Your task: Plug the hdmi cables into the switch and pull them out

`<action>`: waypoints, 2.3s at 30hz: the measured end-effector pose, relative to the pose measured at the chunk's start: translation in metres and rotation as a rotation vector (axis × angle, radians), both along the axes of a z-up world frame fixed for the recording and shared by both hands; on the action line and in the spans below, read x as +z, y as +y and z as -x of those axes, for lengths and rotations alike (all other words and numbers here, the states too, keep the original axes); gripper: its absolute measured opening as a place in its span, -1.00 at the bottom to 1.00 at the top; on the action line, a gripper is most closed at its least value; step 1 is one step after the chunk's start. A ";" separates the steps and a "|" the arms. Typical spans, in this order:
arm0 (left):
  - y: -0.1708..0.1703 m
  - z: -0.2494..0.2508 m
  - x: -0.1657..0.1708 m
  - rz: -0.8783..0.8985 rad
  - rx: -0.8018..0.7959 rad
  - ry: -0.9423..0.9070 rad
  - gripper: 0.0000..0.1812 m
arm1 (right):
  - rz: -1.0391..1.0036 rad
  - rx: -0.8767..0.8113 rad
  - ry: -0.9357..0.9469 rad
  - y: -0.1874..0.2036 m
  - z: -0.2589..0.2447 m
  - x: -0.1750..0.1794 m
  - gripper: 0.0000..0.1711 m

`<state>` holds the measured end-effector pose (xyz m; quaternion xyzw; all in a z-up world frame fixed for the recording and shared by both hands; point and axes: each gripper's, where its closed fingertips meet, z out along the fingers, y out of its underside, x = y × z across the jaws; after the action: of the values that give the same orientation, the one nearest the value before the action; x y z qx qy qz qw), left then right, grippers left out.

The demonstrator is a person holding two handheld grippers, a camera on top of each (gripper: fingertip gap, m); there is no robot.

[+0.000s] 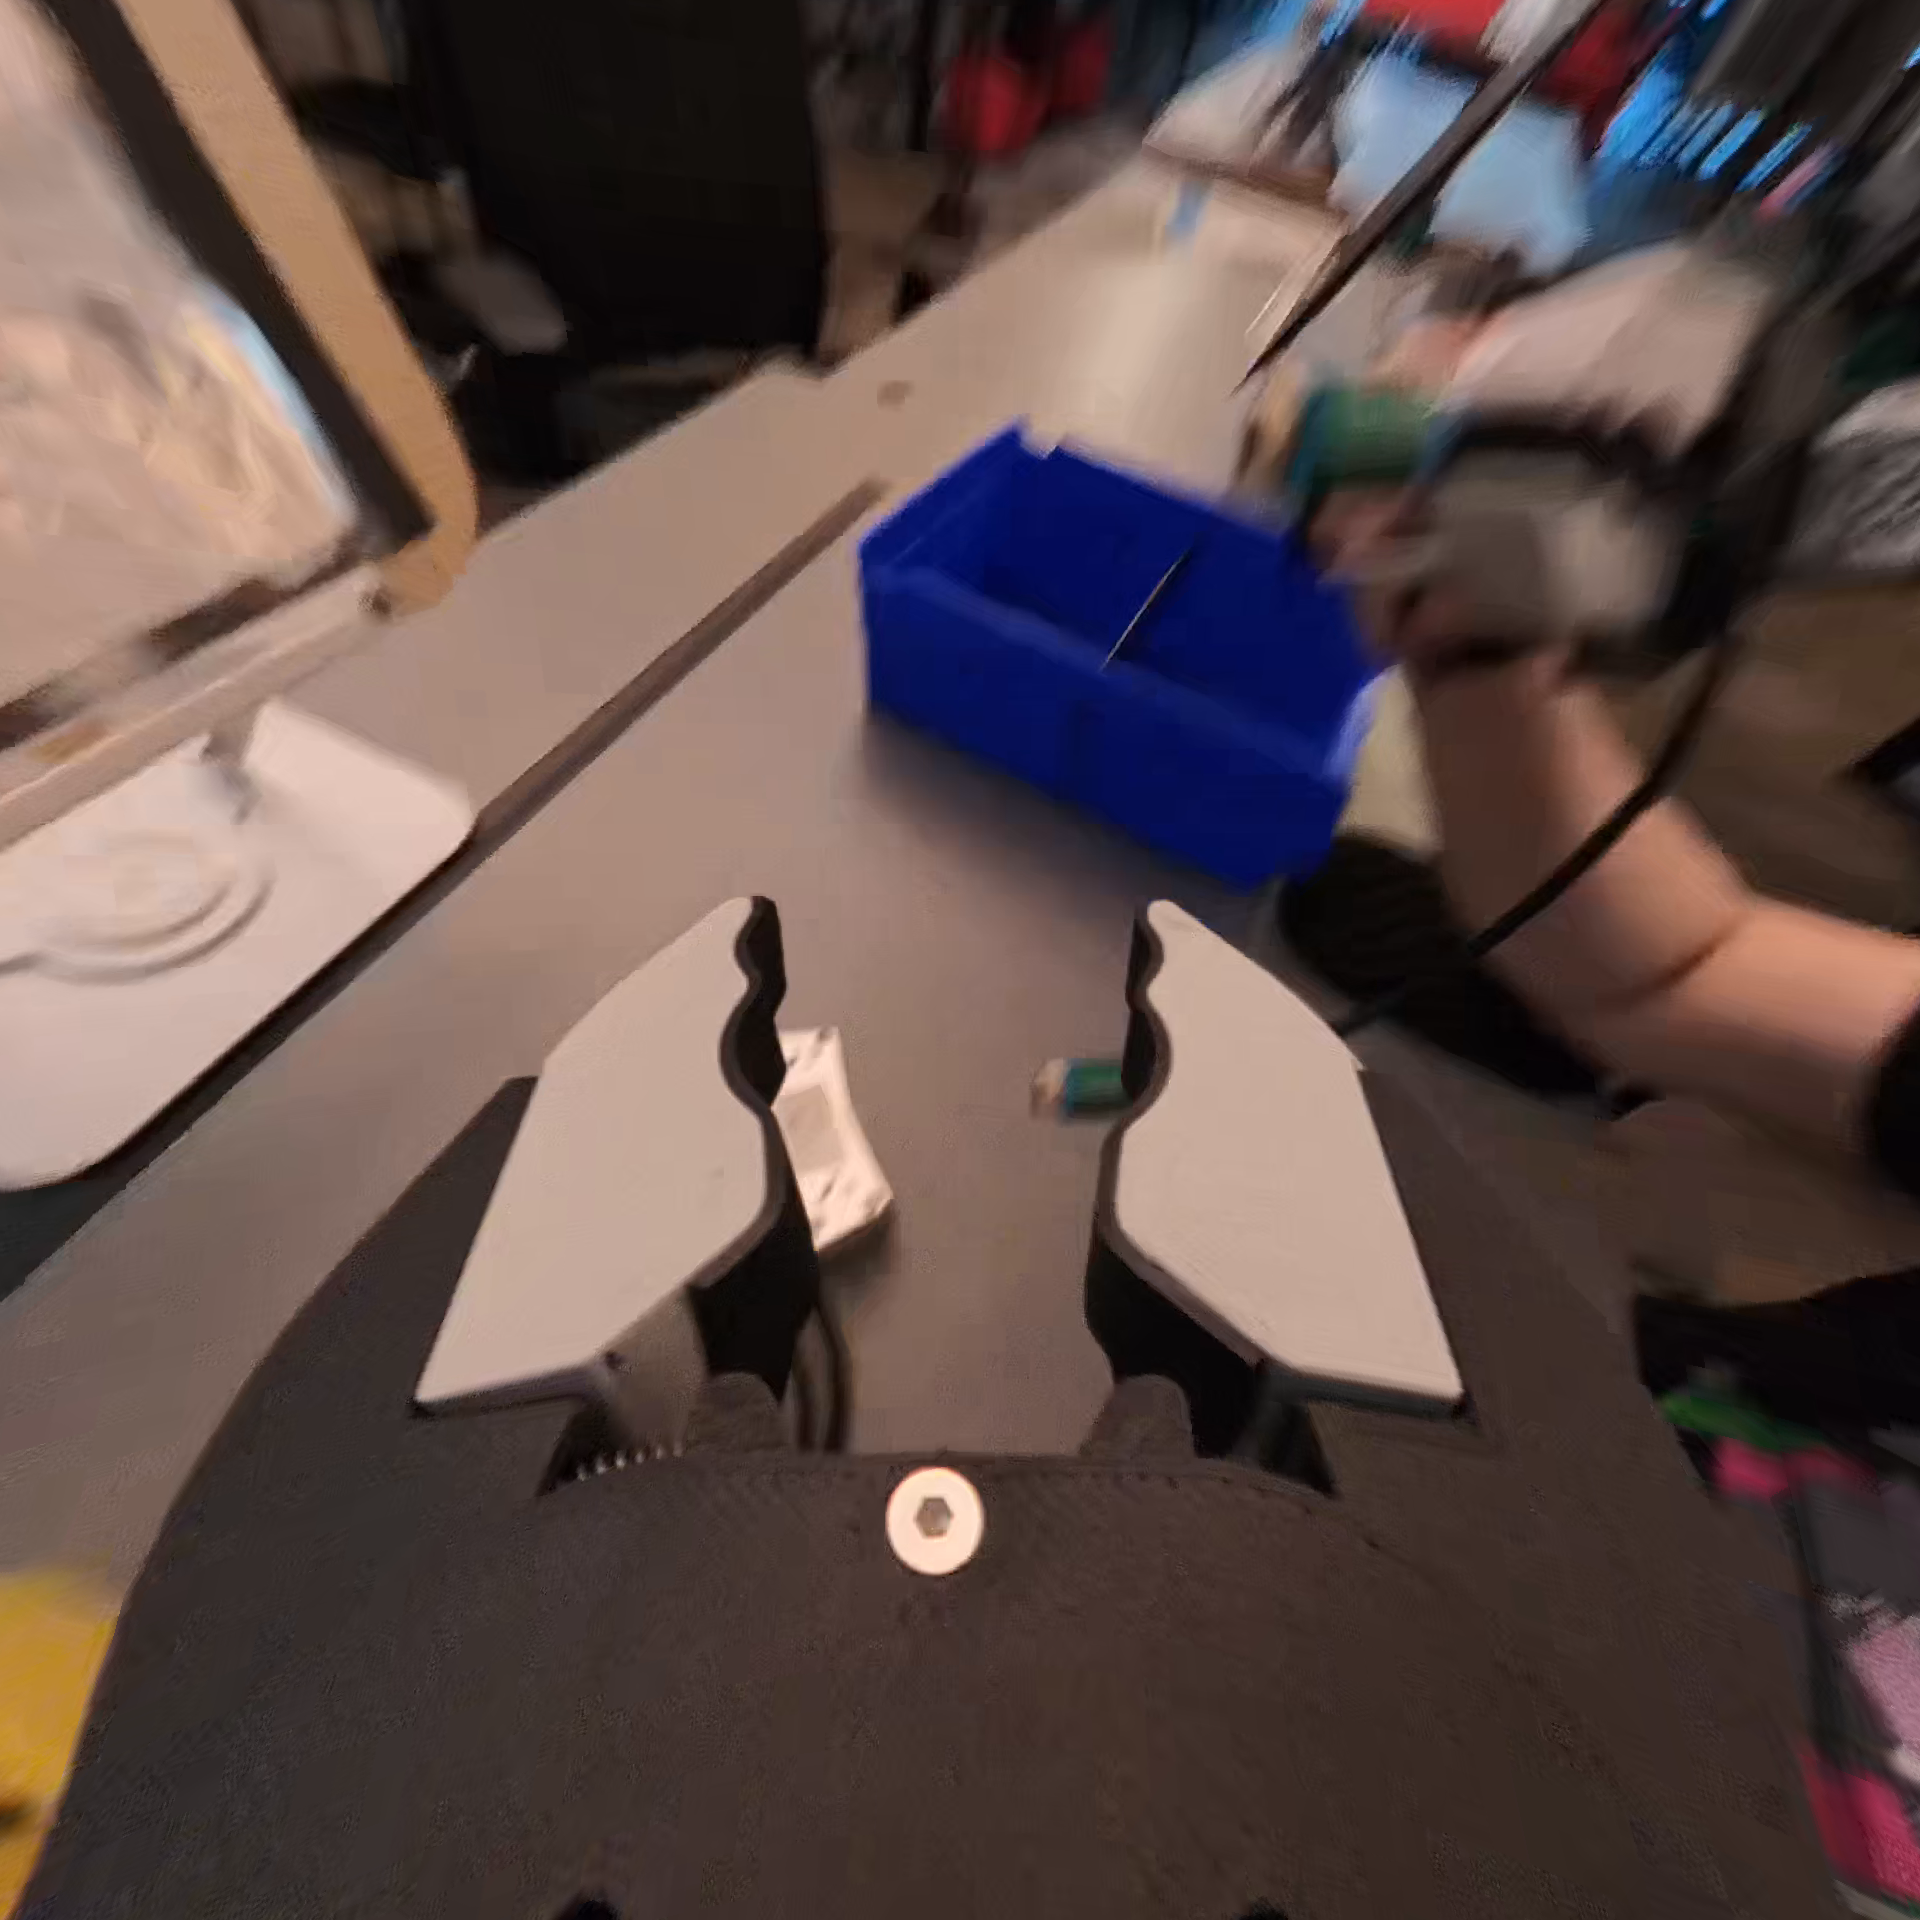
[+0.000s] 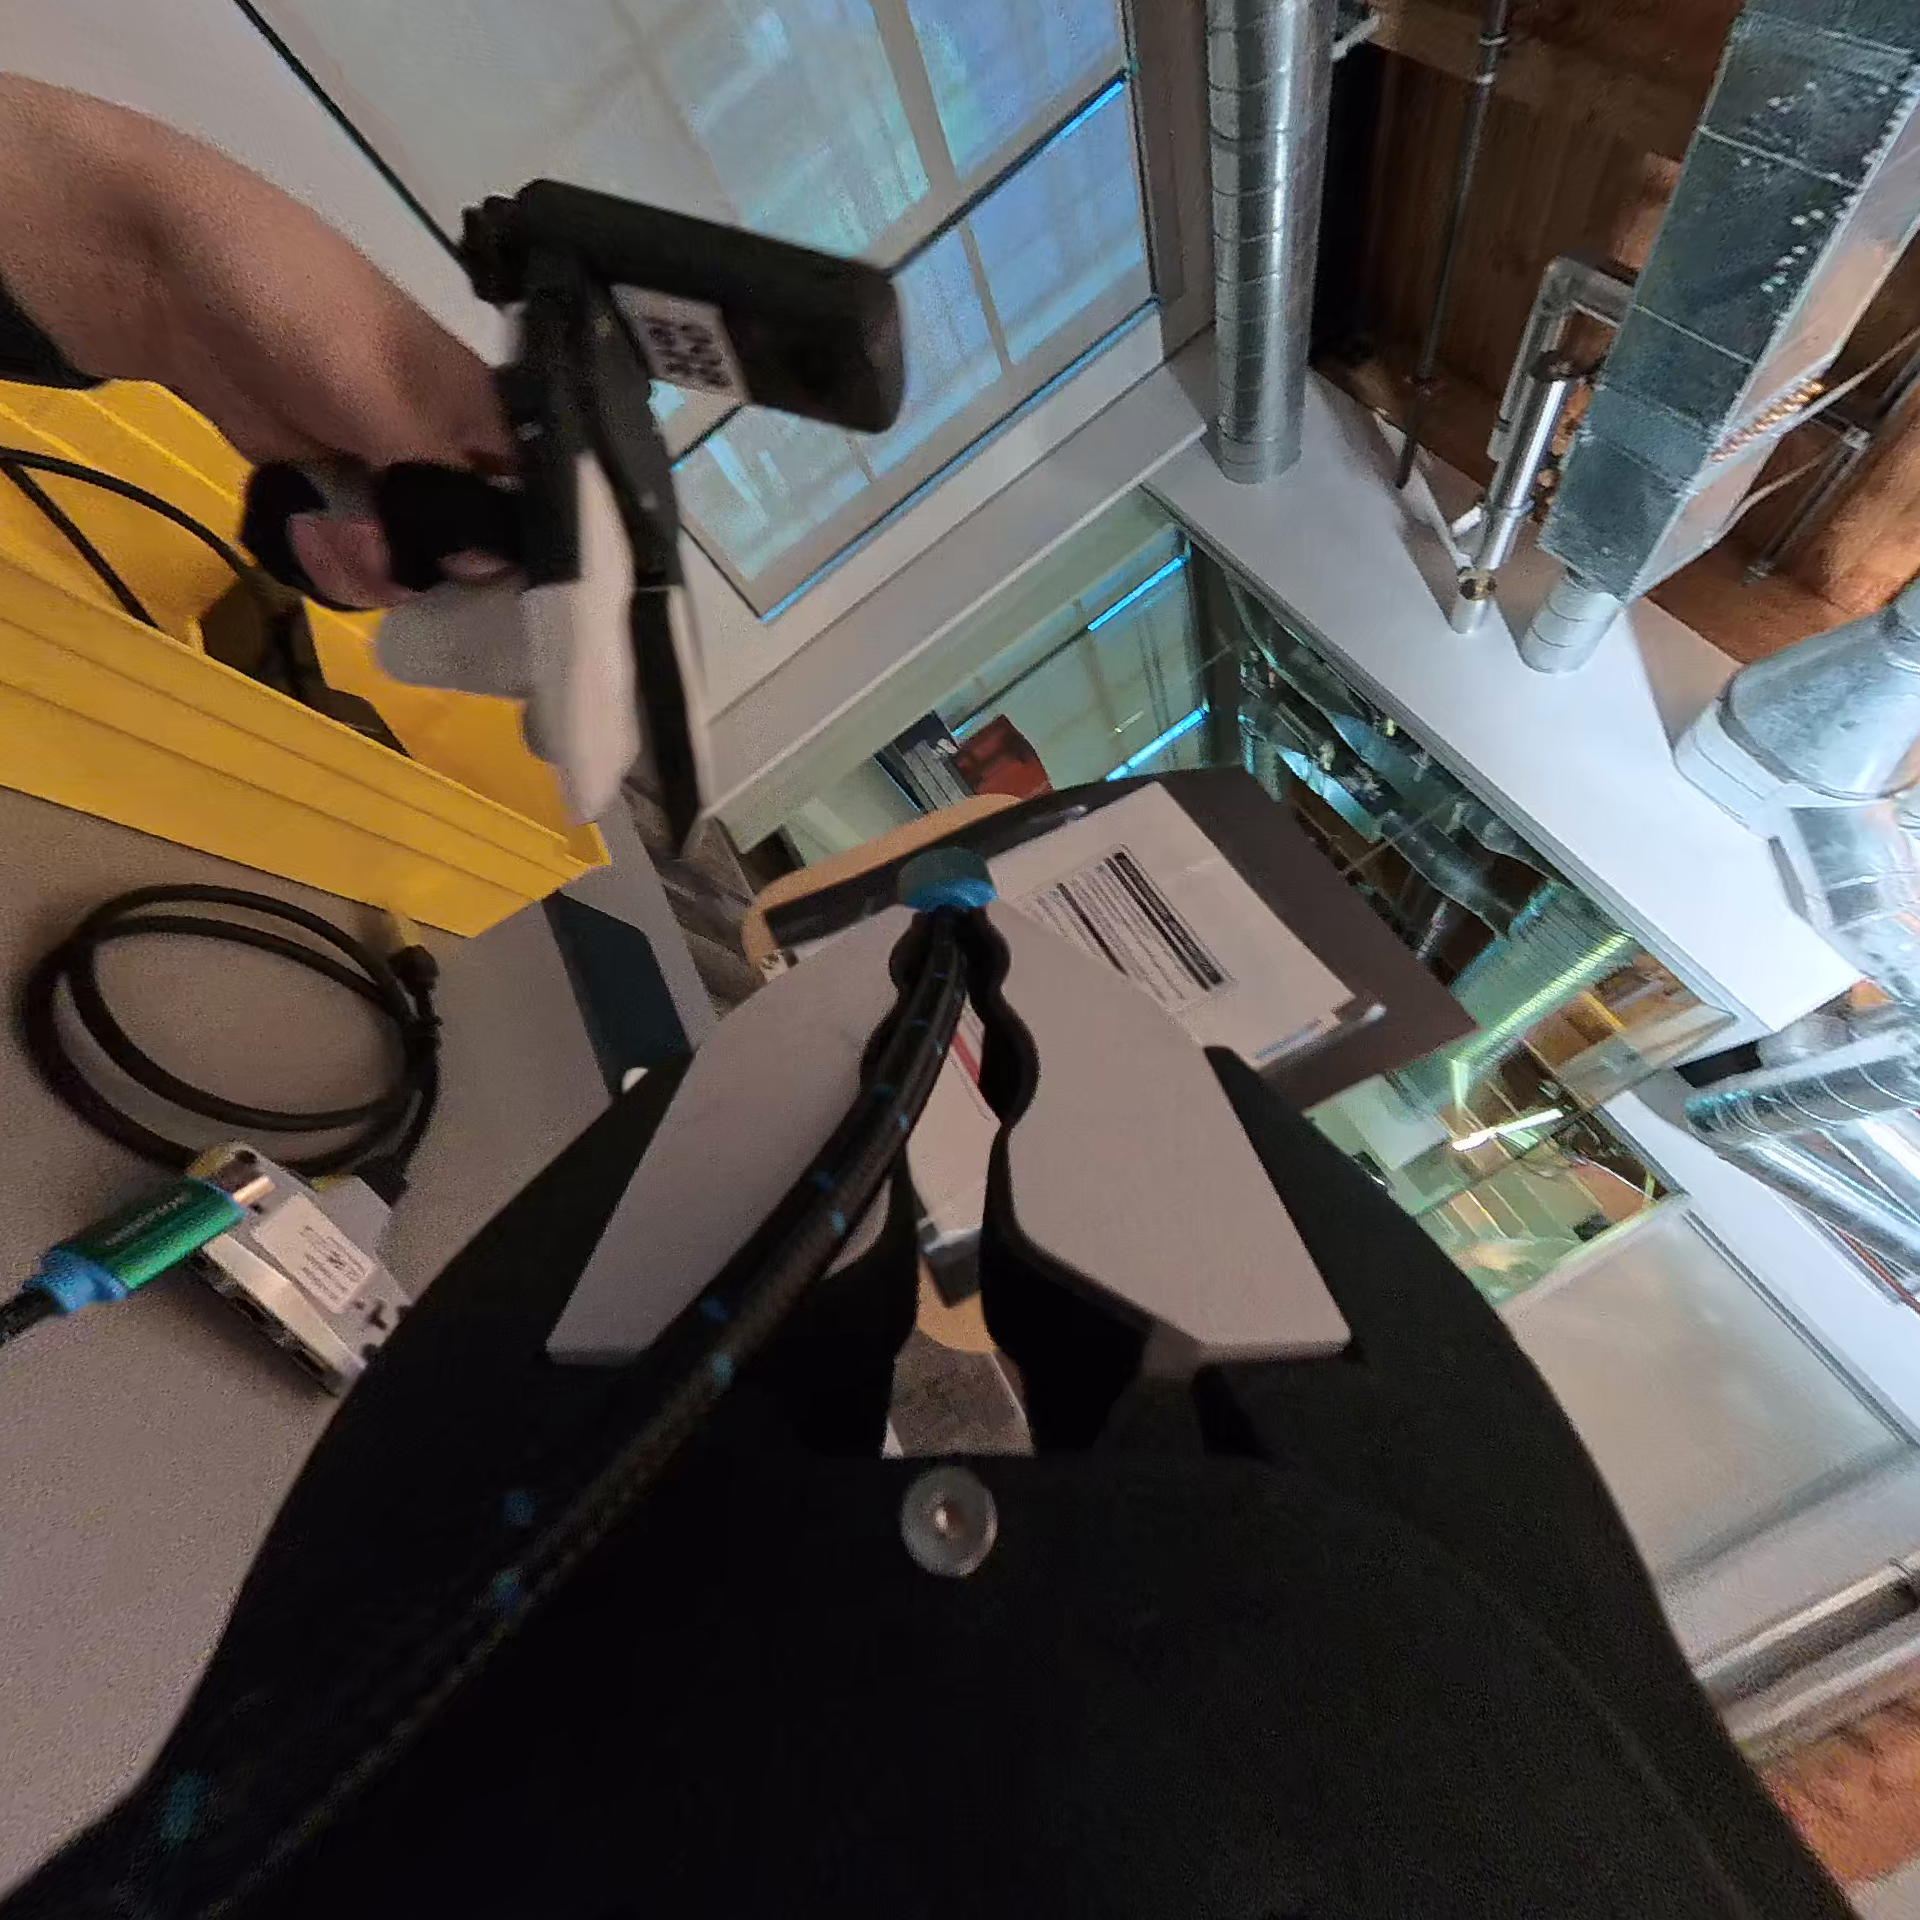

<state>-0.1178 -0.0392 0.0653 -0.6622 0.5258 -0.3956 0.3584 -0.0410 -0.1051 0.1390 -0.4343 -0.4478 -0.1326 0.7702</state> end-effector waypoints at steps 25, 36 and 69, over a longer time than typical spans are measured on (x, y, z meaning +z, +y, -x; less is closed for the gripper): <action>0.016 0.004 -0.188 -0.990 -0.128 0.734 -0.19 | -0.128 -0.027 0.189 -0.075 -0.084 0.076 -0.93; 0.031 -0.003 -0.199 -1.330 -0.047 0.764 -0.53 | -0.131 -0.010 0.187 -0.078 -0.079 0.077 -0.93; -0.008 -0.033 -0.021 -0.120 0.006 -0.276 -0.78 | 0.649 -0.197 0.608 0.109 -0.015 -0.118 -0.92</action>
<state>-0.0850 -0.0470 0.0441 -0.5804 0.4923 -0.4499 0.4672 -0.0259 0.0043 0.0214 -0.7129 -0.1763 0.0757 0.6745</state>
